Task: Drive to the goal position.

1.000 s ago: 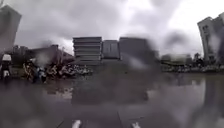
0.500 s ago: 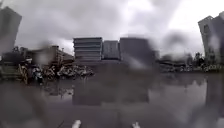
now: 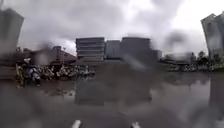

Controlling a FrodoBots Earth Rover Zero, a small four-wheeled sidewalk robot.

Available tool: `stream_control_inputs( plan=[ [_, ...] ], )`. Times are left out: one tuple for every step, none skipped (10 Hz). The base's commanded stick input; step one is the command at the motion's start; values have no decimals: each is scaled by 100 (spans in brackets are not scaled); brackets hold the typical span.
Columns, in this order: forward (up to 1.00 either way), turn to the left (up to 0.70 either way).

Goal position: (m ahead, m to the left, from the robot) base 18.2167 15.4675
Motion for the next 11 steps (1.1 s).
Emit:
stream_control_inputs(
  plan=[
    [70, 2],
    [70, 2],
    [70, 2],
    [70, 2],
    [70, 2],
    [70, 2],
    [70, 2],
    [70, 2],
    [70, 2],
    [70, 2],
    [70, 2]
  ],
)
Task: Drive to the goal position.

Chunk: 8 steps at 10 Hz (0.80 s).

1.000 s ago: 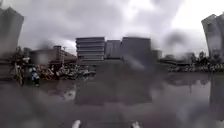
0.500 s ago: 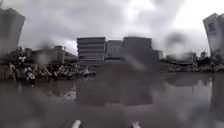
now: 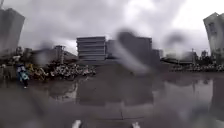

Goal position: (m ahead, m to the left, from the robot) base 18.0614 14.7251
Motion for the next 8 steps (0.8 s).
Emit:
stream_control_inputs(
  plan=[
    [70, 2],
    [70, 2],
    [70, 2],
    [70, 2],
    [70, 2],
    [70, 2],
    [70, 2],
    [70, 2]
  ],
)
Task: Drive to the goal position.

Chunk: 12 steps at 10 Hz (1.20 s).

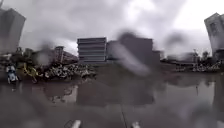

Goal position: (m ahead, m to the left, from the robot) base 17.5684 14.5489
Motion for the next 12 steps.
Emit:
stream_control_inputs(
  plan=[
    [70, 2],
    [70, 2],
    [70, 2],
    [70, 2],
    [70, 2],
    [70, 6],
    [70, 2],
    [70, 0],
    [70, 0],
    [70, 0],
    [70, 0],
    [70, 0]
  ],
)
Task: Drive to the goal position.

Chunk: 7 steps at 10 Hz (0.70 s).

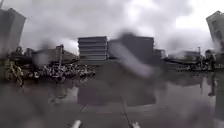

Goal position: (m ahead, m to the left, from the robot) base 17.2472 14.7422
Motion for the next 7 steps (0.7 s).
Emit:
stream_control_inputs(
  plan=[
    [70, 0],
    [70, 0],
    [70, 0],
    [70, 0],
    [70, 0],
    [70, 0],
    [70, 0]
  ],
)
